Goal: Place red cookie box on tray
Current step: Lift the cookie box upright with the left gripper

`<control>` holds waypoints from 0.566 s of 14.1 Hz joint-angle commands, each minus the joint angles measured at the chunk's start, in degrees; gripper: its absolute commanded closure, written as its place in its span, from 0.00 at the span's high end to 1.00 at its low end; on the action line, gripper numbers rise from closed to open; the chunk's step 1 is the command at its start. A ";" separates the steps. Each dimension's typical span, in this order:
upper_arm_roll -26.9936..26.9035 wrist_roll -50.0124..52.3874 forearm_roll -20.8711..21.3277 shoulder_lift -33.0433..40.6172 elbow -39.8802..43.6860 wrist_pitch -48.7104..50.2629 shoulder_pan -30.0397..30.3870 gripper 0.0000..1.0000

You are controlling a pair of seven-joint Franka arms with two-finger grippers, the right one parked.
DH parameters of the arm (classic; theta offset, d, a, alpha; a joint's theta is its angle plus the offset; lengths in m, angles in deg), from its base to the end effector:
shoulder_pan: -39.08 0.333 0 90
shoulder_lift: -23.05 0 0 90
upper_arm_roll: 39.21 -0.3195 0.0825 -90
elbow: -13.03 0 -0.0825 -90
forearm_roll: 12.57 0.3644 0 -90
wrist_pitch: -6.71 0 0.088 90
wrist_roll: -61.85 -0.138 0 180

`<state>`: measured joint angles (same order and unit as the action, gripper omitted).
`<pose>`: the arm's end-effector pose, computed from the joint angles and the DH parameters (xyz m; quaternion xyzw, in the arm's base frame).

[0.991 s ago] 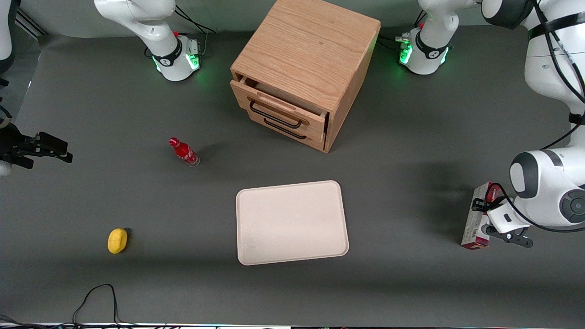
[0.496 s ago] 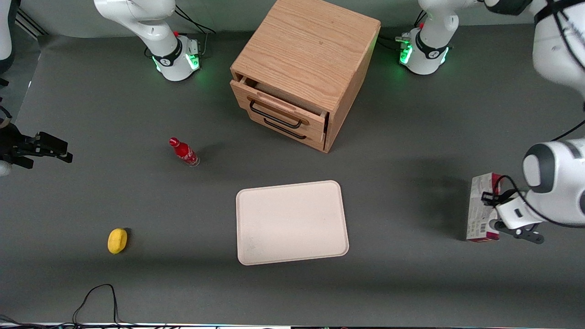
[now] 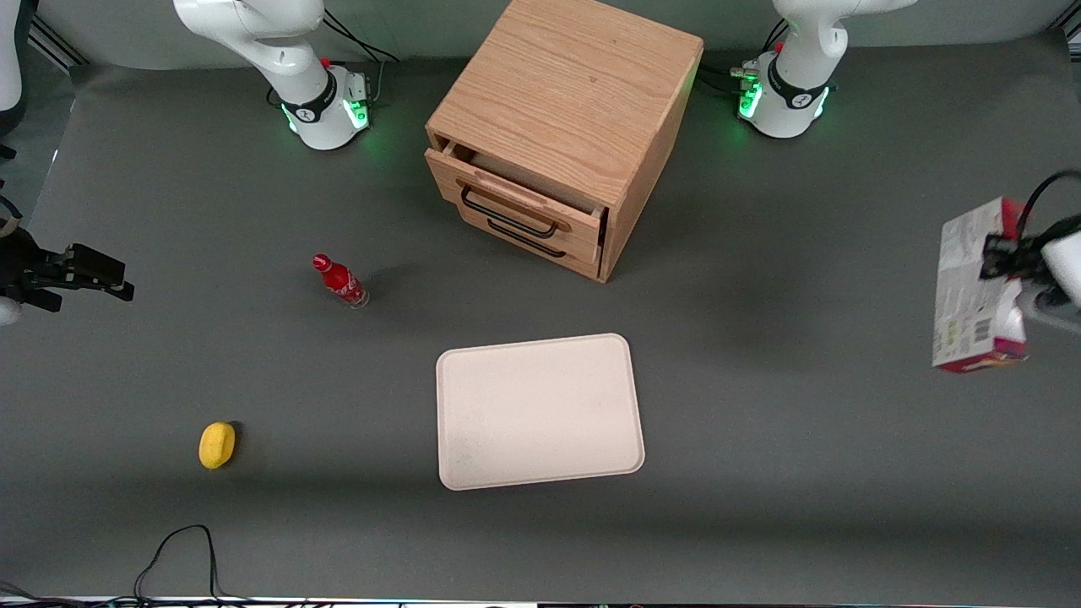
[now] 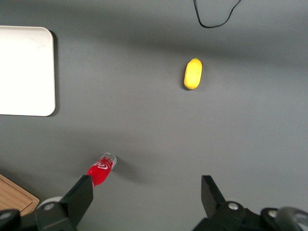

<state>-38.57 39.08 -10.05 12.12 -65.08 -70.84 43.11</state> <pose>0.5619 0.0407 0.5670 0.9810 -0.1649 -0.1022 0.0024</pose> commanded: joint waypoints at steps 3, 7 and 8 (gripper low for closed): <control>4.09 12.96 -0.85 -3.74 3.66 1.53 -4.80 0.00; 12.62 38.36 -2.44 -14.17 10.06 -6.88 -10.95 0.00; 13.94 43.81 -2.44 -17.95 12.52 -9.78 -12.79 0.00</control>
<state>-26.15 73.97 -12.10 1.65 -60.50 -79.00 32.89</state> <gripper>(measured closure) 0.969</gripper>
